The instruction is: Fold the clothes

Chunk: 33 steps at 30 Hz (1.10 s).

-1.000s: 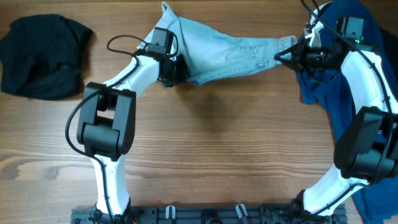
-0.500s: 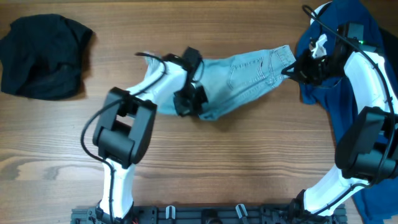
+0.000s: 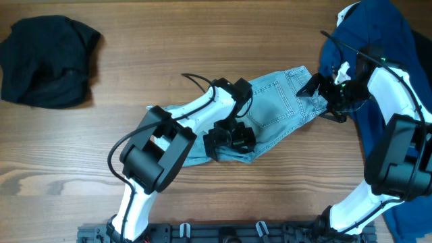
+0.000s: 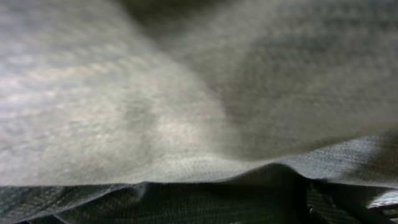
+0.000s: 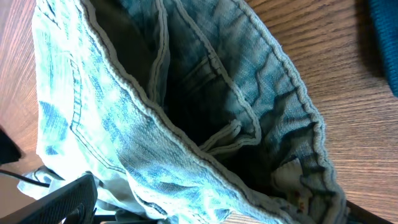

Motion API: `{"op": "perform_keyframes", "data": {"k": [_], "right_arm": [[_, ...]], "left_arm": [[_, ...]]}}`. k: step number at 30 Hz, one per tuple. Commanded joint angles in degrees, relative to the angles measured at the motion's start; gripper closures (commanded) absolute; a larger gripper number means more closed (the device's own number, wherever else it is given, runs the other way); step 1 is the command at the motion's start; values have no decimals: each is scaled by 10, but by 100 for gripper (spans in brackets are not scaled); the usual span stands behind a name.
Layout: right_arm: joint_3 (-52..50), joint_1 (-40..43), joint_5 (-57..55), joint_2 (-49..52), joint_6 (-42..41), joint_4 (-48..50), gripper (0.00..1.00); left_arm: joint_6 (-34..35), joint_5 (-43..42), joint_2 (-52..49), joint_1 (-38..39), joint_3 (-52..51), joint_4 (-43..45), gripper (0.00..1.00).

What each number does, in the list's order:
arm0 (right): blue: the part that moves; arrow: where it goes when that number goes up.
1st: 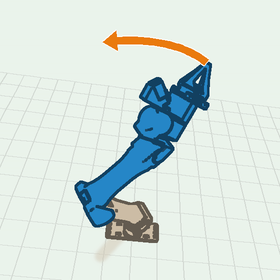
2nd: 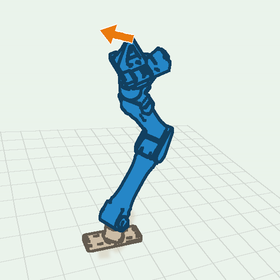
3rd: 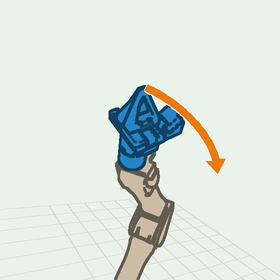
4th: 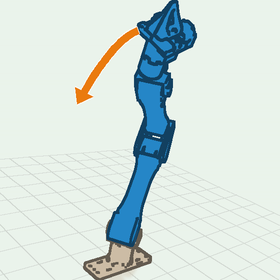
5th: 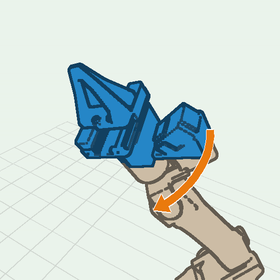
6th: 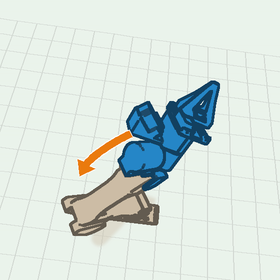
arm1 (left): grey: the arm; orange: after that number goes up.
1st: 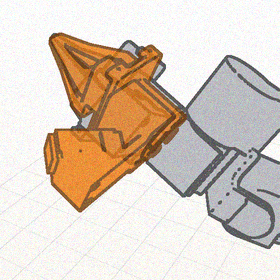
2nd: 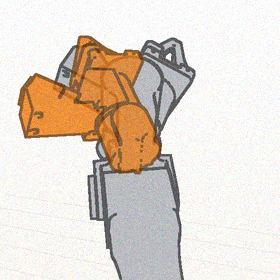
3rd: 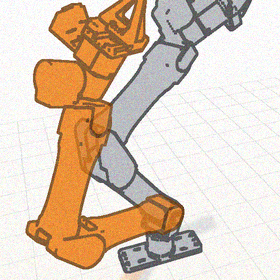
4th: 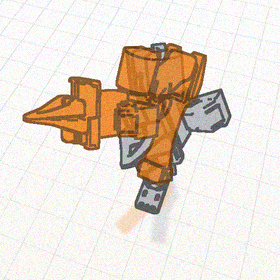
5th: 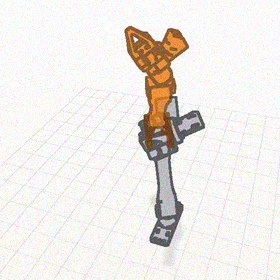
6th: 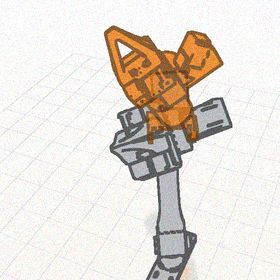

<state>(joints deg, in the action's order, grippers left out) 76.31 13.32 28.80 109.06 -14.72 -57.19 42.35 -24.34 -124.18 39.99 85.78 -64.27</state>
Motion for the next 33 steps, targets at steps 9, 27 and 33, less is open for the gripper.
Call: {"op": "perform_keyframes", "data": {"k": [9, 27, 33], "right_arm": [[116, 13, -67, -21, -68, -26, 0], [149, 84, -16, -21, 20, 6, 0], [149, 84, 137, -20, 187, 59, 0]], "left_arm": [[23, -115, 44, -9, -6, 22, 0], [115, -59, 75, -21, 52, 66, 0], [97, -51, 78, -88, 52, 79, 0]]}}
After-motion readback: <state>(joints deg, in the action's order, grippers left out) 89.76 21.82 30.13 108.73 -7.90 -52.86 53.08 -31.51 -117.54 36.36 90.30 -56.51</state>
